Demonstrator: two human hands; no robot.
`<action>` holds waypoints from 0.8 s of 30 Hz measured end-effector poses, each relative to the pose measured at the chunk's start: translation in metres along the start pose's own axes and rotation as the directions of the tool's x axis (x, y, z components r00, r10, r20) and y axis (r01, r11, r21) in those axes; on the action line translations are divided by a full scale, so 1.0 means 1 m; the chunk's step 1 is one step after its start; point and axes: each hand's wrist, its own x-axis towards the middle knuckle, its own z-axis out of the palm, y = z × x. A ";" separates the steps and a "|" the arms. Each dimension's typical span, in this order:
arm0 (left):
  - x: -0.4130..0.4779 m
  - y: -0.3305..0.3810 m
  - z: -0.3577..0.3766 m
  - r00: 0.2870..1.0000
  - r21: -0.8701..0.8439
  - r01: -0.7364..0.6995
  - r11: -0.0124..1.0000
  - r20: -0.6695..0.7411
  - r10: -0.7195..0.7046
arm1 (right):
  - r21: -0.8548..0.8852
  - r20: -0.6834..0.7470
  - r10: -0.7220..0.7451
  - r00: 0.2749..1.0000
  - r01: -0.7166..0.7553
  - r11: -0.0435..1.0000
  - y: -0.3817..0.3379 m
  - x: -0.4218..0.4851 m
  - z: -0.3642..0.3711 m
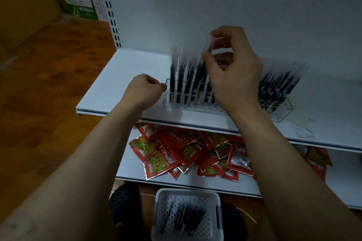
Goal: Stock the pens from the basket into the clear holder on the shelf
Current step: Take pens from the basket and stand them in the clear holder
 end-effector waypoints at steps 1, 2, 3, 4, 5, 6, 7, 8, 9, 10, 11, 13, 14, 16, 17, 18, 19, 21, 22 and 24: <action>0.001 0.001 0.002 1.000 -0.001 0.003 1.000 0.008 -0.003 | 0.001 0.003 0.007 1.000 -0.007 1.000 0.001 0.000 0.001; 0.003 0.001 0.003 1.000 -0.003 0.003 1.000 0.012 -0.003 | 0.011 0.000 0.018 1.000 -0.018 1.000 0.002 0.001 0.002; 0.005 0.002 0.004 1.000 -0.007 0.003 1.000 0.013 -0.003 | 0.023 -0.005 0.031 1.000 -0.031 0.999 0.003 0.001 0.002; 0.006 0.002 0.004 1.000 -0.009 0.002 1.000 0.012 -0.002 | 0.031 -0.007 0.042 0.999 -0.042 0.999 0.002 0.002 0.001; 0.007 0.002 0.004 1.000 -0.008 -0.001 1.000 0.012 0.001 | 0.035 -0.008 0.053 0.999 -0.053 0.998 0.002 0.002 0.001; 0.008 0.002 0.005 1.000 -0.006 -0.004 1.000 0.012 0.005 | 0.035 -0.007 0.066 0.998 -0.066 0.997 0.002 0.001 0.000; 0.008 0.002 0.005 1.000 -0.005 -0.009 1.000 0.011 0.009 | 0.033 -0.004 0.081 0.997 -0.080 0.996 0.003 0.000 0.000; 0.008 0.002 0.006 1.000 -0.004 -0.013 1.000 0.008 0.013 | 0.027 0.005 0.094 0.996 -0.094 0.995 0.004 -0.001 0.000; 0.007 0.002 0.006 1.000 -0.004 -0.018 1.000 0.005 0.018 | 0.014 0.025 0.104 0.994 -0.104 0.994 0.005 -0.004 0.000; 0.007 0.002 0.007 1.000 -0.004 -0.022 1.000 0.001 0.022 | -0.015 0.063 0.108 0.992 -0.107 0.994 0.007 -0.006 0.000; 0.007 0.002 0.007 1.000 -0.005 -0.026 1.000 -0.004 0.026 | -0.065 0.122 0.112 0.986 -0.105 0.992 0.009 -0.008 0.000; 0.007 0.002 0.008 0.999 -0.006 -0.031 1.000 -0.018 0.031 | -0.161 0.252 0.140 0.958 -0.101 0.982 0.012 -0.013 -0.001; 0.007 0.001 0.009 0.999 -0.002 -0.034 0.999 -0.027 0.034 | -0.185 0.295 0.156 0.943 -0.104 0.977 0.012 -0.016 -0.003; 0.006 0.000 0.009 0.998 0.010 -0.041 0.999 -0.042 0.041 | -0.218 0.313 0.164 0.936 -0.097 0.971 0.011 -0.020 -0.009; 0.005 -0.002 0.009 0.998 0.016 -0.039 0.999 -0.047 0.040 | -0.228 0.305 0.165 0.938 -0.097 0.969 0.010 -0.023 -0.012; 0.003 -0.003 0.008 0.998 0.020 -0.034 0.999 -0.050 0.035 | -0.229 0.297 0.171 0.940 -0.104 0.968 0.009 -0.026 -0.016; 0.001 -0.005 0.006 0.998 0.024 -0.028 0.999 -0.051 0.029 | -0.227 0.290 0.181 0.940 -0.116 0.967 0.008 -0.029 -0.020; -0.008 -0.006 0.002 0.998 0.032 -0.024 0.999 -0.054 0.026 | -0.227 0.286 0.204 0.936 -0.140 0.964 0.005 -0.037 -0.027; -0.014 -0.007 0.000 0.998 0.039 -0.030 0.999 -0.057 0.032 | -0.223 0.287 0.217 0.933 -0.155 0.962 0.004 -0.042 -0.030; -0.031 -0.009 -0.004 0.997 0.053 -0.056 0.997 -0.059 0.059 | -0.210 0.290 0.253 0.923 -0.197 0.958 0.002 -0.054 -0.037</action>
